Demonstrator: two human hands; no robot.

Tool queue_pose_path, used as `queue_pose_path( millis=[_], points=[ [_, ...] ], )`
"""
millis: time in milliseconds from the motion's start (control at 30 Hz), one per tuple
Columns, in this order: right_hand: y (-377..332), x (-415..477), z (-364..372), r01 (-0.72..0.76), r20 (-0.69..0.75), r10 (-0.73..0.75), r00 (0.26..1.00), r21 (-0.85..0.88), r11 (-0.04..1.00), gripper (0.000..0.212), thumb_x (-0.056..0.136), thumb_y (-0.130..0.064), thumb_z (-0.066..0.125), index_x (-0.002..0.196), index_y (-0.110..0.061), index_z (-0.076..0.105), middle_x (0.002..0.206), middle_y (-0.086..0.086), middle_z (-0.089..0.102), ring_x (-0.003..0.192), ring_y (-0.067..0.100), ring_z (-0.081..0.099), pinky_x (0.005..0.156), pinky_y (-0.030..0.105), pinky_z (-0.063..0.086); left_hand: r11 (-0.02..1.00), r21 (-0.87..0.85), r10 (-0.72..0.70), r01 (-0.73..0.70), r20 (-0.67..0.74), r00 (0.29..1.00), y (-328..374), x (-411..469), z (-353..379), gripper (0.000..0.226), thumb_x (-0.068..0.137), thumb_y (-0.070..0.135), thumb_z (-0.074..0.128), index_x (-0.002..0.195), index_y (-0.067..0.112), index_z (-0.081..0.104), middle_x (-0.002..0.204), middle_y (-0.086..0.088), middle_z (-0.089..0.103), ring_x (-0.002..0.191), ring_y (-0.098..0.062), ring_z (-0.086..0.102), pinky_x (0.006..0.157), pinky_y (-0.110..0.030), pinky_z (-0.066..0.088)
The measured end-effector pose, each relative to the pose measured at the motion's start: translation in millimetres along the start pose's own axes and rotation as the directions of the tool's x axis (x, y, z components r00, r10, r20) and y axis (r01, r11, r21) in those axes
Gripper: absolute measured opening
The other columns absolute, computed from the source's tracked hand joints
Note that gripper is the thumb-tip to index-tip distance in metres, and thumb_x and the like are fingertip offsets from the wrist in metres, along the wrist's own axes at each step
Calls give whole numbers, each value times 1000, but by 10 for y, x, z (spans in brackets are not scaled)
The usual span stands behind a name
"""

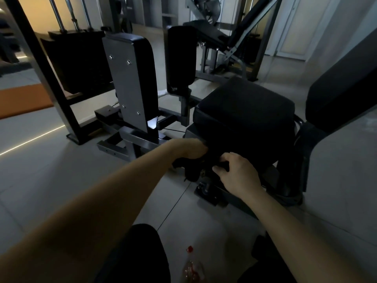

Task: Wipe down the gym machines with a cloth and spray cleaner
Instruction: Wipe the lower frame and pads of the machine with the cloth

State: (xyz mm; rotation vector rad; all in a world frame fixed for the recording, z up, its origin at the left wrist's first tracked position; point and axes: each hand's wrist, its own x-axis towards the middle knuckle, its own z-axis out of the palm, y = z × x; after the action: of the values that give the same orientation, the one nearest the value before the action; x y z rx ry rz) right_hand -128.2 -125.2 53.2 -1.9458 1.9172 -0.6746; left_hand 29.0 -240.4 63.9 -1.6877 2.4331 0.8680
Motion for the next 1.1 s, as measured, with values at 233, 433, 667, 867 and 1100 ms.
queue_pose_path(
  millis=[233, 433, 667, 867, 1100],
  points=[
    [-31, -79, 31, 55, -58, -58, 997, -44, 998, 16, 96, -24, 62, 110, -16, 63, 104, -7, 55, 92, 14, 57, 73, 26, 41, 796, -543, -238, -268, -688, 686, 154, -474, 828, 26, 107, 37, 40, 105, 22, 61, 95, 2, 63, 85, -11, 62, 73, -32, 54],
    [-5, -57, 71, 79, -82, -83, 993, -55, 995, 16, 94, -17, 62, 109, -16, 64, 104, -6, 58, 93, 14, 58, 74, 26, 43, 597, -669, -238, -443, -675, 698, 176, -467, 1024, 14, 107, 33, 48, 120, 32, 51, 114, 7, 58, 99, -1, 61, 83, -18, 55],
    [32, -22, 73, 108, -70, -112, 991, -51, 993, 16, 96, -19, 59, 112, -16, 63, 103, -8, 55, 88, 10, 55, 69, 22, 40, 858, -510, -173, 52, -193, 966, 32, -367, 222, 33, 105, 33, 43, 105, 8, 63, 97, -16, 69, 79, -23, 65, 82, -39, 59],
    [25, -50, 130, 129, -125, -142, 982, -108, 986, 19, 96, -22, 59, 113, -14, 64, 102, -8, 54, 89, 11, 53, 71, 25, 39, 799, -600, -226, -35, -353, 908, 2, -422, 384, 30, 106, 36, 45, 89, 16, 61, 86, -3, 67, 71, -16, 63, 76, -42, 58],
    [44, -22, 119, 133, -112, -140, 984, -68, 989, 20, 96, -27, 61, 114, -19, 64, 104, -10, 56, 91, 10, 57, 74, 28, 51, 539, -629, -124, -560, -717, 686, 14, -504, 1131, 23, 110, 34, 37, 131, 30, 45, 116, 6, 64, 103, -7, 67, 86, -27, 60]
  ],
)
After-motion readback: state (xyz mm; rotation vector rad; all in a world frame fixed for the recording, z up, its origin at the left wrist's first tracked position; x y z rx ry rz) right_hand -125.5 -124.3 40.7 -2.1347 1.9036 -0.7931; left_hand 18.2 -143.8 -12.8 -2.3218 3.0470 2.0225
